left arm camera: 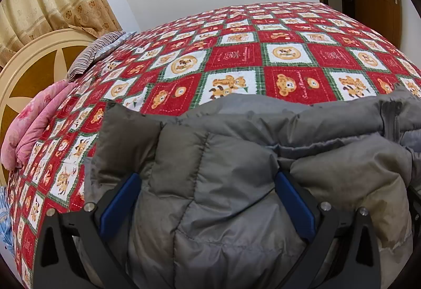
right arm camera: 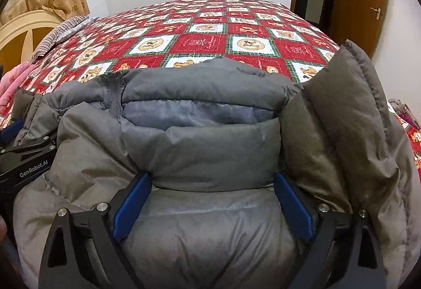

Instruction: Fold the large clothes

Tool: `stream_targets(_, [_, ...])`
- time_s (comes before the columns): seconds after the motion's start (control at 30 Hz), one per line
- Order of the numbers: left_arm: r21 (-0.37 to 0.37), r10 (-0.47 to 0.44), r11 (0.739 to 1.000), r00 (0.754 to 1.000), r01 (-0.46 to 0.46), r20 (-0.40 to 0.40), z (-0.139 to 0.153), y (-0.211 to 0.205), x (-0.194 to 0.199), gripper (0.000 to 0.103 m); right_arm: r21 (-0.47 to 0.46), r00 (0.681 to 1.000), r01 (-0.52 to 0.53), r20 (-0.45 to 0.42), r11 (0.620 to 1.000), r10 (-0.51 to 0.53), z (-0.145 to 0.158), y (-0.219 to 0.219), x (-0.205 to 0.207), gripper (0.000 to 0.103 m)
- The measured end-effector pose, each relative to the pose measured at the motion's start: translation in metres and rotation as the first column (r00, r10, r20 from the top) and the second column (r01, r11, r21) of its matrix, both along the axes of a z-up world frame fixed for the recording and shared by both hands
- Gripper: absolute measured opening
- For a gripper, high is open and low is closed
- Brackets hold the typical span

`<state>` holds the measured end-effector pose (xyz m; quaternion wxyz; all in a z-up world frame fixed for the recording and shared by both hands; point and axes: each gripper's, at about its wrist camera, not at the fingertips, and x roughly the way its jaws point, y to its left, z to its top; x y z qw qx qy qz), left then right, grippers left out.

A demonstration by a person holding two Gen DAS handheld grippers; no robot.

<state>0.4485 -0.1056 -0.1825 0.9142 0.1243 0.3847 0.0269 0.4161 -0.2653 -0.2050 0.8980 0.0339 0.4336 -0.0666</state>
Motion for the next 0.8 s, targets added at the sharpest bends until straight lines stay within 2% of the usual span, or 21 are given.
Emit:
stream_targets(0.7, [0.014,0.000,1.000,1.000,0.000,-0.007,0.000,0.000,0.001,0.103,-0.038,1.000,0.003,-0.016,0.999,-0.004,-0.001,0.004,0.002,0.096])
stream_targets(0.8, [-0.013,-0.001,1.000,1.000,0.000,-0.028,0.015,0.014,-0.009,0.103,-0.046,1.000,0.000,-0.028,0.999,-0.002,-0.001,0.005,0.004,0.096])
